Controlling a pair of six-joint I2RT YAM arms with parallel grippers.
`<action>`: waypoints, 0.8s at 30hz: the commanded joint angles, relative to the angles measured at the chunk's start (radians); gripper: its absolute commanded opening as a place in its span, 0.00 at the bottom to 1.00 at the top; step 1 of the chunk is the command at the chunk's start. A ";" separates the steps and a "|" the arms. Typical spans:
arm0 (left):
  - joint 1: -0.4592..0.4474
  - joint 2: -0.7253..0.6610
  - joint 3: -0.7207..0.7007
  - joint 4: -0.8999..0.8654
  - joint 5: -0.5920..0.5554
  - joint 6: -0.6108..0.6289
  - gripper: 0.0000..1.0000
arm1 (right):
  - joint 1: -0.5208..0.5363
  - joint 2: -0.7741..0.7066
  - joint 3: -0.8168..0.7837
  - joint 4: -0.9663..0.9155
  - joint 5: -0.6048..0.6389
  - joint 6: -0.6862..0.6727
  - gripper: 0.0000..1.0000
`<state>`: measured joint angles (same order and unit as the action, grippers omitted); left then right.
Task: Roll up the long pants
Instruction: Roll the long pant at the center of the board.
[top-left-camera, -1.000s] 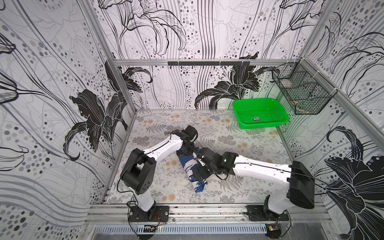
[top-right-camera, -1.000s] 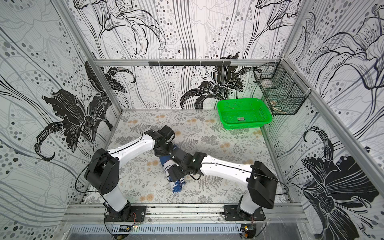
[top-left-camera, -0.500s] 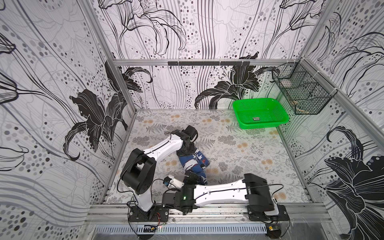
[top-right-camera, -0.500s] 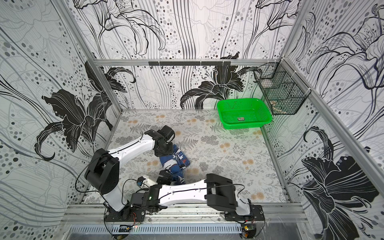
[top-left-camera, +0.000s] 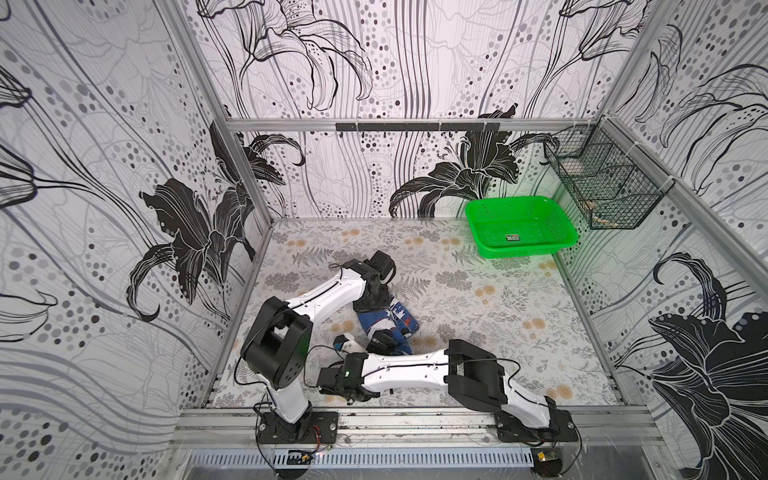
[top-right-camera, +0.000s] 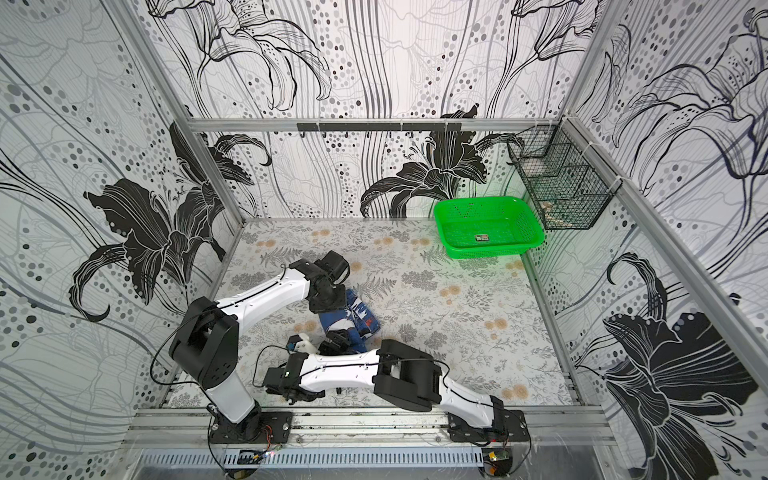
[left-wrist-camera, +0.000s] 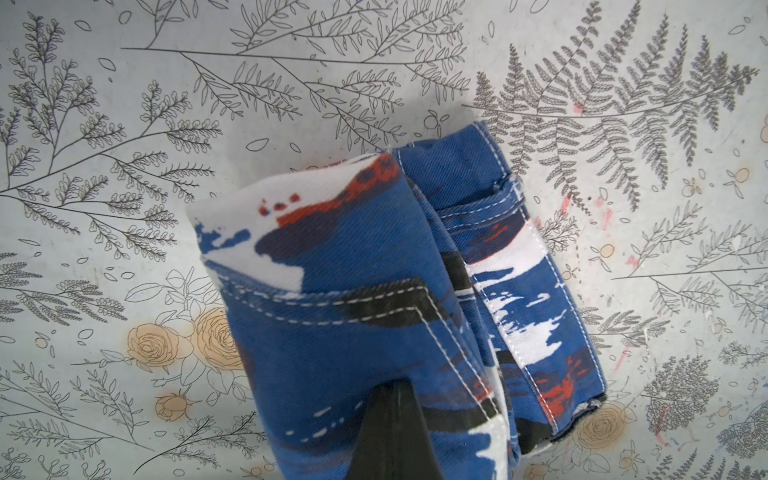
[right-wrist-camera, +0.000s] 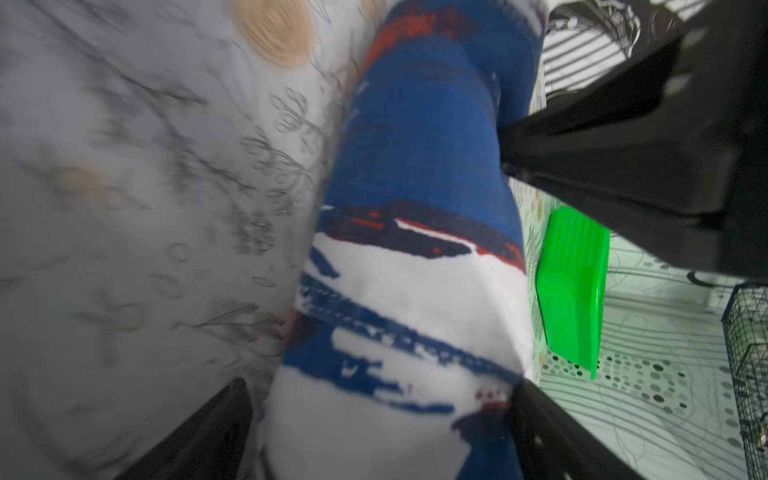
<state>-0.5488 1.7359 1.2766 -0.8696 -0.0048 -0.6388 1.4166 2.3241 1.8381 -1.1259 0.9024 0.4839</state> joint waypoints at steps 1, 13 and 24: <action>0.000 0.037 -0.019 0.006 0.009 -0.001 0.00 | -0.035 0.024 -0.050 0.008 -0.035 0.053 1.00; -0.001 0.036 -0.028 0.011 0.012 -0.003 0.00 | -0.076 0.060 -0.098 0.109 -0.077 -0.012 1.00; 0.000 0.029 -0.035 0.011 0.012 -0.004 0.00 | -0.125 0.061 -0.141 0.210 -0.204 -0.071 0.57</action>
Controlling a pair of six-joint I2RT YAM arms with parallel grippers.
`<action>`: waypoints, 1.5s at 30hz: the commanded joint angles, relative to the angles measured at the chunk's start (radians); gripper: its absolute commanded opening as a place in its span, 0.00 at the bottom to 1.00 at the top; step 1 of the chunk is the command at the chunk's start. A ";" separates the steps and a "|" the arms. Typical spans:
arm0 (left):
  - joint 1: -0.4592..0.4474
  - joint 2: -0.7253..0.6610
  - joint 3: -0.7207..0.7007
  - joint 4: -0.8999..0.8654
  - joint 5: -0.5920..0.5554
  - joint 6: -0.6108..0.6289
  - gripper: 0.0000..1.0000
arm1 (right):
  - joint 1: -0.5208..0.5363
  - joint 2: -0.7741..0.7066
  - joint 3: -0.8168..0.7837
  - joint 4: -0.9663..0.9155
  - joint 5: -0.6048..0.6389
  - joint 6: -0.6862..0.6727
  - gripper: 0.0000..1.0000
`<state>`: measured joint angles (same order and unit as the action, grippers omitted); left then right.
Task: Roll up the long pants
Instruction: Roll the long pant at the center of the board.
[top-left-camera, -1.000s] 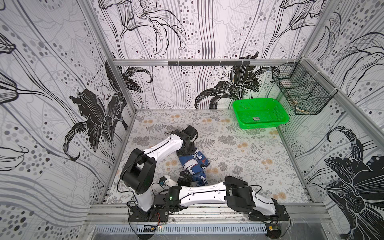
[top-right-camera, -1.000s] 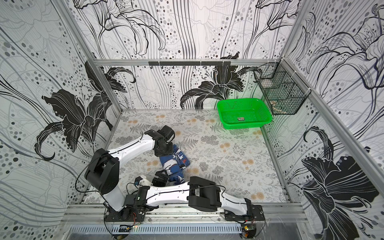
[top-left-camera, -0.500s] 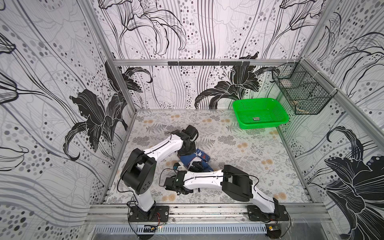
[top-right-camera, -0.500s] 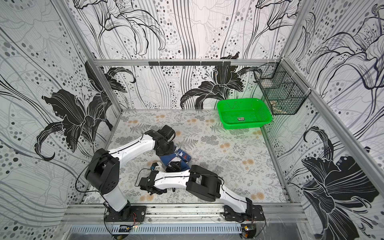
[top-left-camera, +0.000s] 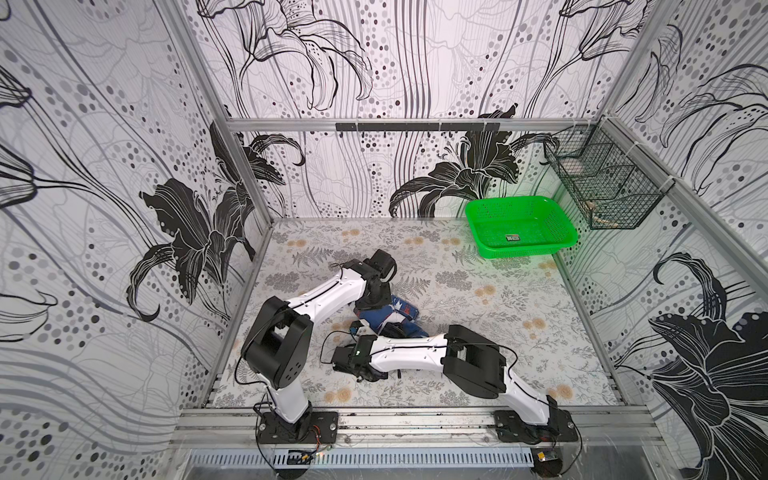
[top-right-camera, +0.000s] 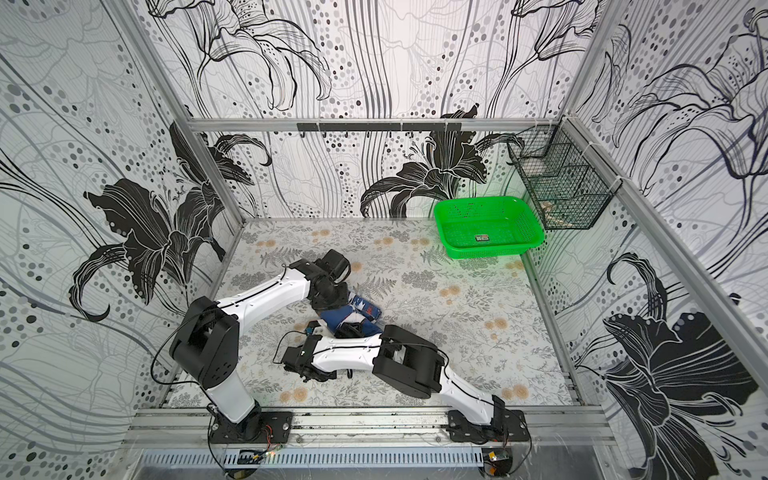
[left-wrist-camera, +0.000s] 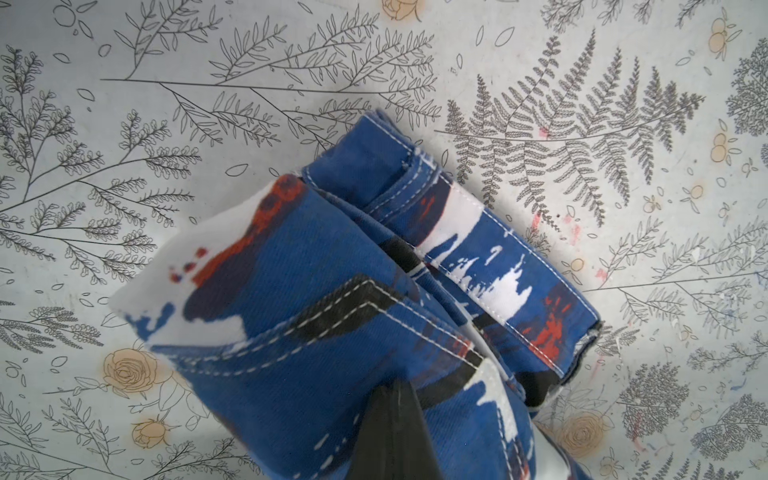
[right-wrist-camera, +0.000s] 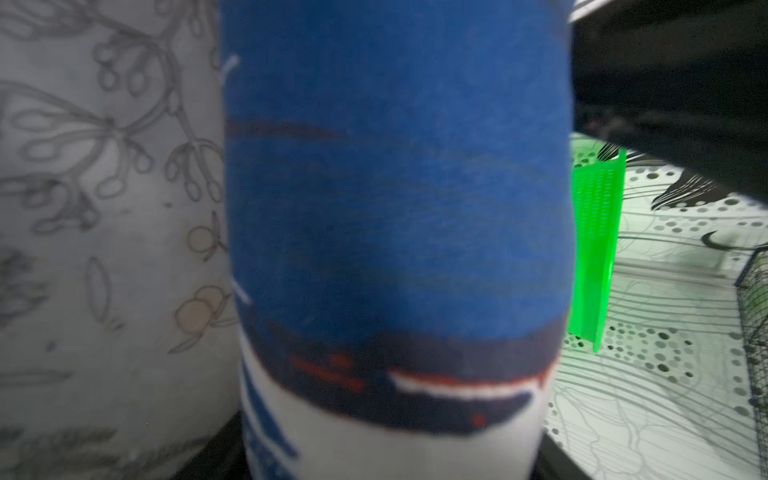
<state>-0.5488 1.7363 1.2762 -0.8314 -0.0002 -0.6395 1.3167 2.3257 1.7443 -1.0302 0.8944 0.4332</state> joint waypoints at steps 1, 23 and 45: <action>0.000 0.029 -0.035 -0.028 0.008 -0.003 0.00 | -0.028 0.055 -0.053 0.119 -0.200 -0.023 0.51; 0.002 -0.393 0.018 -0.344 -0.155 -0.035 0.00 | -0.152 -0.362 -0.335 0.297 -0.909 0.002 0.28; 0.001 -0.216 0.008 -0.200 -0.097 0.001 0.00 | -0.321 -0.391 -0.502 0.508 -1.315 0.129 0.29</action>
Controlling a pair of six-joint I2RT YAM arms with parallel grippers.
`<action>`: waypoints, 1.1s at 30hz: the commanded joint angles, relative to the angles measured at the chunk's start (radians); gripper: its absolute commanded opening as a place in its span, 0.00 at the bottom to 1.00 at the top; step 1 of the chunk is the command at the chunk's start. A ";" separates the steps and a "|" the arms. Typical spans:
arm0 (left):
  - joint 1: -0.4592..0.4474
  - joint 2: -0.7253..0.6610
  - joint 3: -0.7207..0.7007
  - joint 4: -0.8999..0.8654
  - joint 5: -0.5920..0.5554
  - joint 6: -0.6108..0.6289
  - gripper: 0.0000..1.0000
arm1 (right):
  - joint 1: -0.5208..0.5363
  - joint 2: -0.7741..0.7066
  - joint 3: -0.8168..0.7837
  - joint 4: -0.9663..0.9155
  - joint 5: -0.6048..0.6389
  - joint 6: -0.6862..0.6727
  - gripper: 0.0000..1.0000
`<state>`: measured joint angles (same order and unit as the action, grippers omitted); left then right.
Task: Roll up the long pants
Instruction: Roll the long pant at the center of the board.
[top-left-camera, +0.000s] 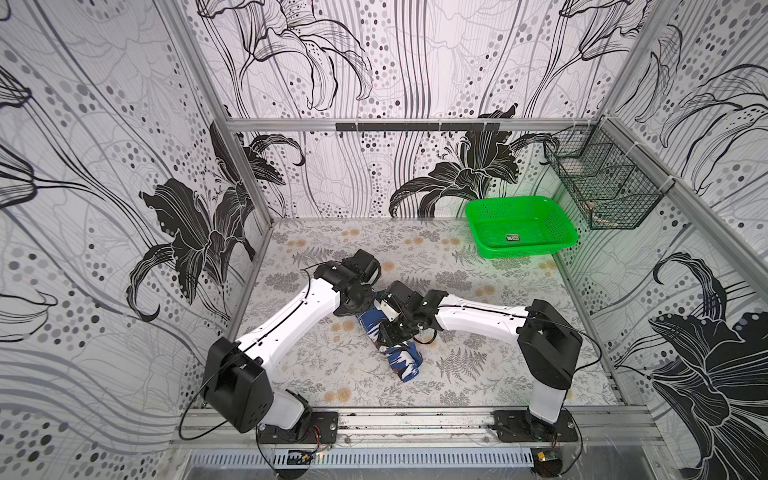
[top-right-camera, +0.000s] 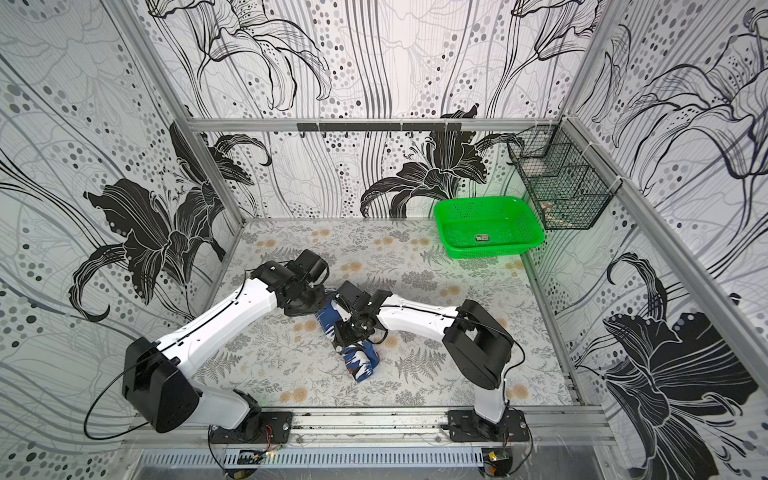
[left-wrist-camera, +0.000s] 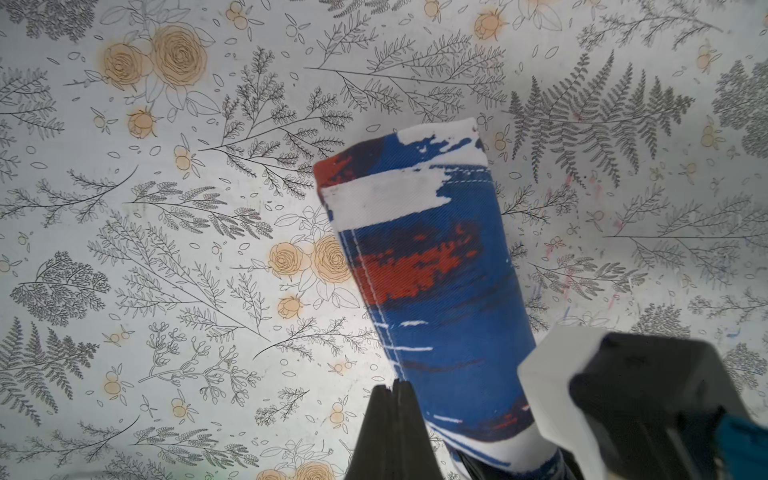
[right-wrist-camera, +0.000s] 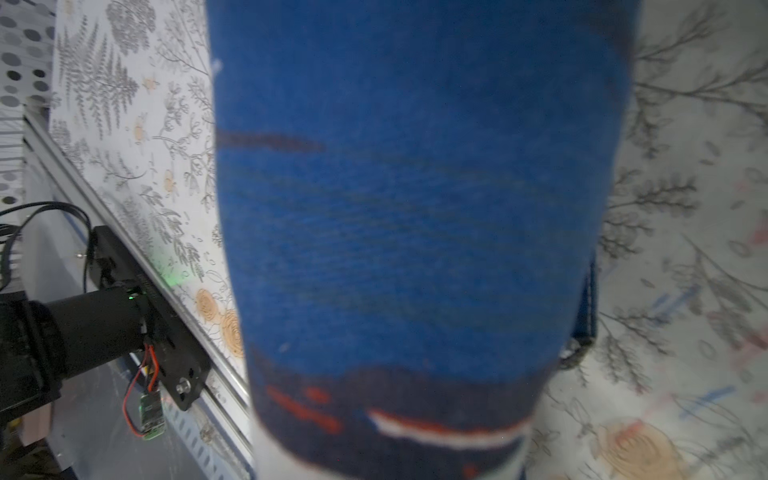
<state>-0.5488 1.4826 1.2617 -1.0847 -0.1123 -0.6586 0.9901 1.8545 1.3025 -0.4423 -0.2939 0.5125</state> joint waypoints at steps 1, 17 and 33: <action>0.001 0.056 0.027 0.061 0.018 0.022 0.00 | 0.006 0.079 -0.061 -0.082 -0.125 0.049 0.29; 0.004 0.148 -0.038 0.150 0.039 0.026 0.00 | 0.001 0.076 -0.065 -0.115 -0.061 0.024 0.33; 0.005 0.176 -0.154 0.248 0.071 0.002 0.00 | 0.000 0.049 -0.051 -0.164 0.035 0.003 0.41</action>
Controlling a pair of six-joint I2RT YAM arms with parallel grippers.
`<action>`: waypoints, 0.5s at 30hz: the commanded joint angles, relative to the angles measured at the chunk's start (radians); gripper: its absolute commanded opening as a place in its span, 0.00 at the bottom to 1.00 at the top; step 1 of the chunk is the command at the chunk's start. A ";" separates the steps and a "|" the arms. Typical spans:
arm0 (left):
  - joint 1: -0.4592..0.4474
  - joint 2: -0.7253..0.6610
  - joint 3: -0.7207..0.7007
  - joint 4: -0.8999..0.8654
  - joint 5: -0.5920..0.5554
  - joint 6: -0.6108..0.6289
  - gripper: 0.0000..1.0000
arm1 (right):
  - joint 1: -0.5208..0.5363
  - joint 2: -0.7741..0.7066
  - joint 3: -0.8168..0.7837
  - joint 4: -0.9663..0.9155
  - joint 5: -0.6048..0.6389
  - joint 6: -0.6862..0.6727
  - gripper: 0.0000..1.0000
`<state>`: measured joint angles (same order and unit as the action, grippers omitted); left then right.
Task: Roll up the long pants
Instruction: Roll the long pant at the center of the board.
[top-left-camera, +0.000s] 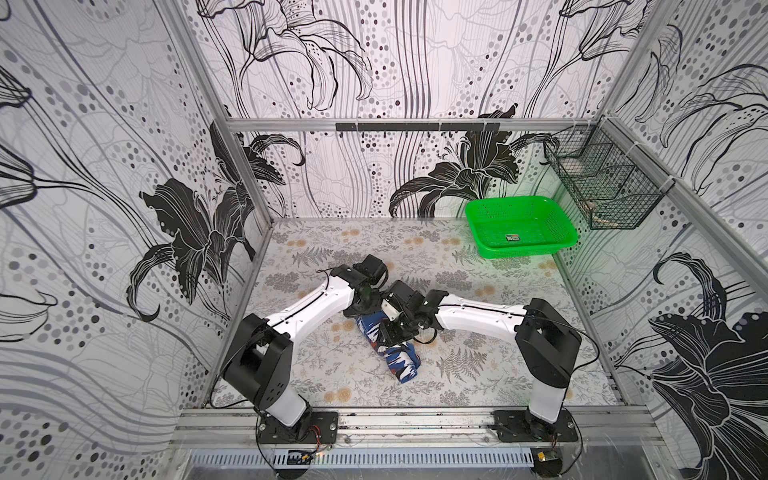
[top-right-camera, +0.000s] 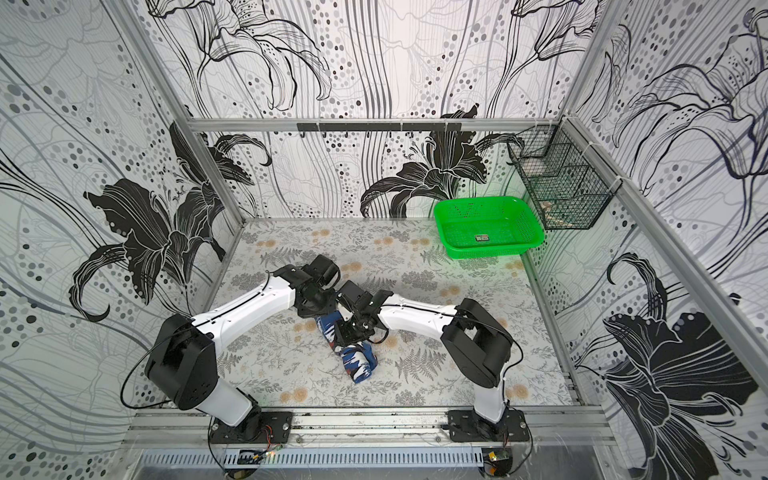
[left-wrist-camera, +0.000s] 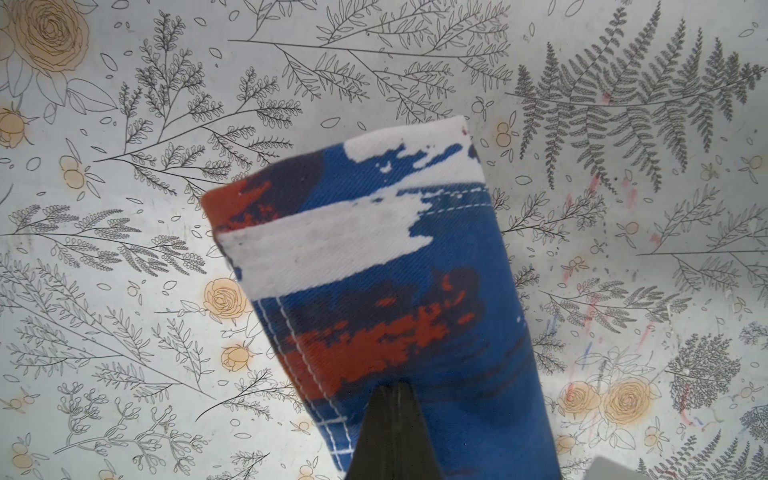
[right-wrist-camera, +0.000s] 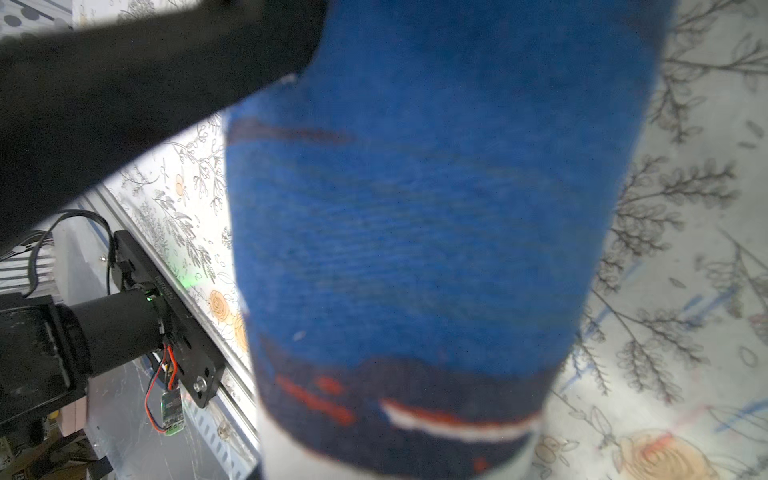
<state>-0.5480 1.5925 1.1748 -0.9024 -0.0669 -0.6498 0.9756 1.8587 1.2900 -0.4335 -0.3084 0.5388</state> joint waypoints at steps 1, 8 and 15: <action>0.003 0.070 -0.072 0.072 0.027 -0.011 0.00 | 0.014 0.044 -0.038 -0.174 0.051 -0.023 0.41; 0.003 0.095 -0.080 0.083 0.029 -0.007 0.00 | 0.016 -0.006 -0.038 -0.188 0.139 -0.034 0.42; 0.003 0.087 -0.072 0.079 0.032 -0.010 0.00 | 0.076 -0.181 -0.083 -0.191 0.409 -0.120 1.00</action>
<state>-0.5472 1.6131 1.1542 -0.8288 -0.0410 -0.6582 1.0035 1.7660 1.2304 -0.4854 -0.0761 0.5030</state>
